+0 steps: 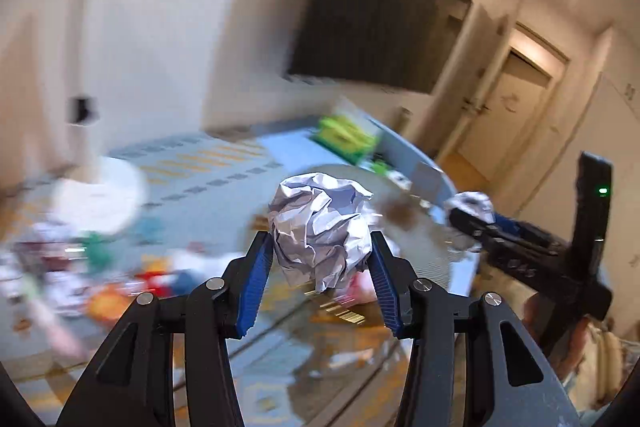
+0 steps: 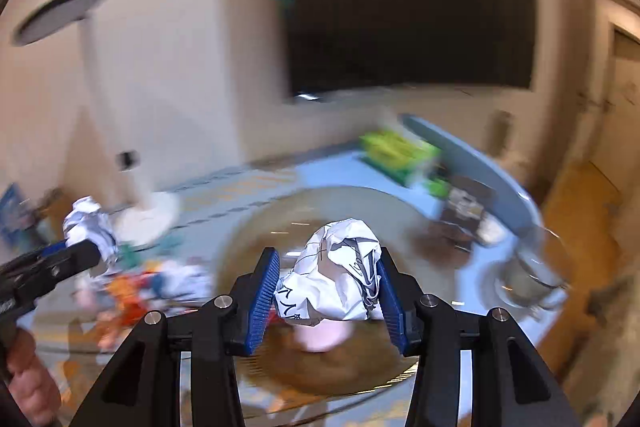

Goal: Organize objects
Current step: 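Carry both paper balls to the amber glass bowl and open both tools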

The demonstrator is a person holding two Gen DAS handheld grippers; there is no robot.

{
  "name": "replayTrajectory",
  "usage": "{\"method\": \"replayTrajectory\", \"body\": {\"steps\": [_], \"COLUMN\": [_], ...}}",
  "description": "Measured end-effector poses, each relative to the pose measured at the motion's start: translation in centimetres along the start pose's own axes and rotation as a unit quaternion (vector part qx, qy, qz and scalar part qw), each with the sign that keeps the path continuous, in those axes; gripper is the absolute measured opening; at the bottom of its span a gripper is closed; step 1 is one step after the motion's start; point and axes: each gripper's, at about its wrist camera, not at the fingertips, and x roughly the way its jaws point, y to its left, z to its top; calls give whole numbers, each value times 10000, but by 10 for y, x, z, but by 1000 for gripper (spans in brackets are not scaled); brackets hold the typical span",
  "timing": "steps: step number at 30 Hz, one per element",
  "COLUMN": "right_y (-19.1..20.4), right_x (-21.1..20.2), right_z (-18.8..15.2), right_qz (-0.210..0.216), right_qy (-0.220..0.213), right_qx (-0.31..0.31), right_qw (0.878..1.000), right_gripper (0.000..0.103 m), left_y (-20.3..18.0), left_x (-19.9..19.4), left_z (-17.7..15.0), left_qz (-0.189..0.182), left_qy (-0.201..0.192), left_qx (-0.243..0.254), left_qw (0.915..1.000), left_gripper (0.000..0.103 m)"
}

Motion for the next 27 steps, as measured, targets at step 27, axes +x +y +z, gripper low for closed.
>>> {"method": "replayTrajectory", "body": {"steps": [27], "right_y": [63], "right_x": [14], "right_z": [-41], "right_qz": [1401], "right_qy": [338], "right_qx": [-766], "right_qw": [9866], "right_gripper": [82], "left_y": [93], "left_x": [-109], "left_z": [-62], "left_qz": [1453], "left_qy": [-406], "left_qx": [-807], "left_qw": [9852], "left_gripper": [49]}}
